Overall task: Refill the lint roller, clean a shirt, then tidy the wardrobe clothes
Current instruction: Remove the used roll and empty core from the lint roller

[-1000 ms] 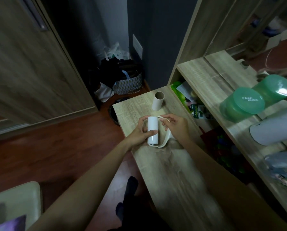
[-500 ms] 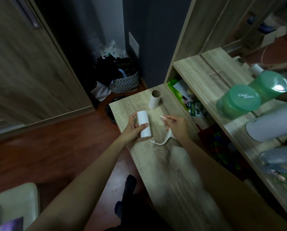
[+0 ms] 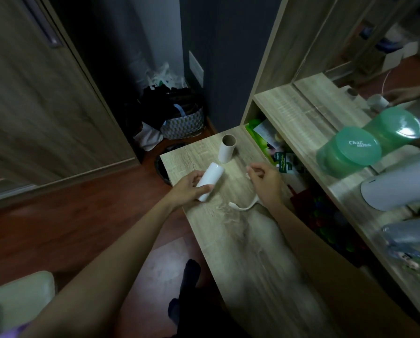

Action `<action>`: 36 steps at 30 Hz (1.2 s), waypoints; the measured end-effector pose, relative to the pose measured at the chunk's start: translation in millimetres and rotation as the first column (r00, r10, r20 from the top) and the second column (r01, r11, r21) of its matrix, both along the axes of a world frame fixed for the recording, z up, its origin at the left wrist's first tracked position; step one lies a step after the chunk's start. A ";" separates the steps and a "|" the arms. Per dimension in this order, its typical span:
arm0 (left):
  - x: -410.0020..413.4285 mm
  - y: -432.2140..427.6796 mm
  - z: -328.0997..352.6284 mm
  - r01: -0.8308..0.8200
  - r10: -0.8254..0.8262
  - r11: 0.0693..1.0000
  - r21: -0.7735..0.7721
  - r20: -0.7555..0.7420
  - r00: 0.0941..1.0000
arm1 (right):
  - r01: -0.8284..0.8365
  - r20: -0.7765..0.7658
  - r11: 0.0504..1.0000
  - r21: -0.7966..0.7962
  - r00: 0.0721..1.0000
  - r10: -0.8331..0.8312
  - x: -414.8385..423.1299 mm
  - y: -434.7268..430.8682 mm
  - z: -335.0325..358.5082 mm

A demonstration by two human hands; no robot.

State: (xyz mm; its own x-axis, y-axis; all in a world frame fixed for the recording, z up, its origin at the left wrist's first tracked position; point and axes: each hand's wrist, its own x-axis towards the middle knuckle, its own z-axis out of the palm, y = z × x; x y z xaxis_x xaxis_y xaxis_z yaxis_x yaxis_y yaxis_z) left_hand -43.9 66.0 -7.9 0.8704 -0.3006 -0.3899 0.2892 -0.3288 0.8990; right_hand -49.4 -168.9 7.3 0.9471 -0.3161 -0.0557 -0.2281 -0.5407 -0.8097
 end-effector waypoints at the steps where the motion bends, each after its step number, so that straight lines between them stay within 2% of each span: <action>1: 1.6 0.4 1.2 0.028 -0.029 1.000 0.006 0.037 0.999 | -0.030 0.032 0.999 0.011 0.999 0.030 1.4 6.4 5.5; 4: 7.1 1.6 7.7 0.087 -0.094 0.995 0.051 0.143 0.985 | -0.129 -0.002 0.986 0.106 0.992 0.130 6.4 18.7 17.5; 8: 16.9 7.7 10.2 0.128 -0.138 0.989 0.078 0.155 0.978 | -0.241 -0.165 0.891 0.385 0.932 0.324 7.7 25.0 24.5; 11: 22.0 10.5 14.5 0.149 -0.163 0.984 0.101 0.151 0.975 | -0.200 -0.183 0.824 0.531 0.922 0.341 4.6 26.5 26.9; 15: 27.1 12.7 14.7 0.182 -0.199 0.976 0.117 0.161 0.967 | -0.133 -0.219 0.767 0.628 0.915 0.338 4.5 24.9 24.1; 17: 28.5 11.1 13.1 0.124 -0.140 0.987 0.101 0.159 0.977 | -0.086 -0.221 0.738 0.669 0.925 0.308 5.3 24.8 21.2; 21: 26.5 5.4 9.7 -0.133 0.132 0.990 -0.056 -0.012 0.991 | -0.019 -0.201 0.703 0.711 0.952 0.229 5.9 27.0 16.9; 23: 25.5 4.6 6.0 -0.219 0.209 0.970 -0.108 -0.094 0.973 | -0.009 -0.195 0.704 0.711 0.958 0.209 5.0 28.9 15.5; 26: 26.0 4.8 1.6 -0.258 0.240 0.957 -0.135 -0.139 0.961 | -0.009 -0.189 0.708 0.706 0.961 0.201 3.8 29.8 14.5; 36: 28.2 8.1 -0.8 -0.228 0.206 0.962 -0.147 -0.154 0.966 | -0.038 -0.207 0.728 0.684 0.947 0.244 3.7 30.1 17.0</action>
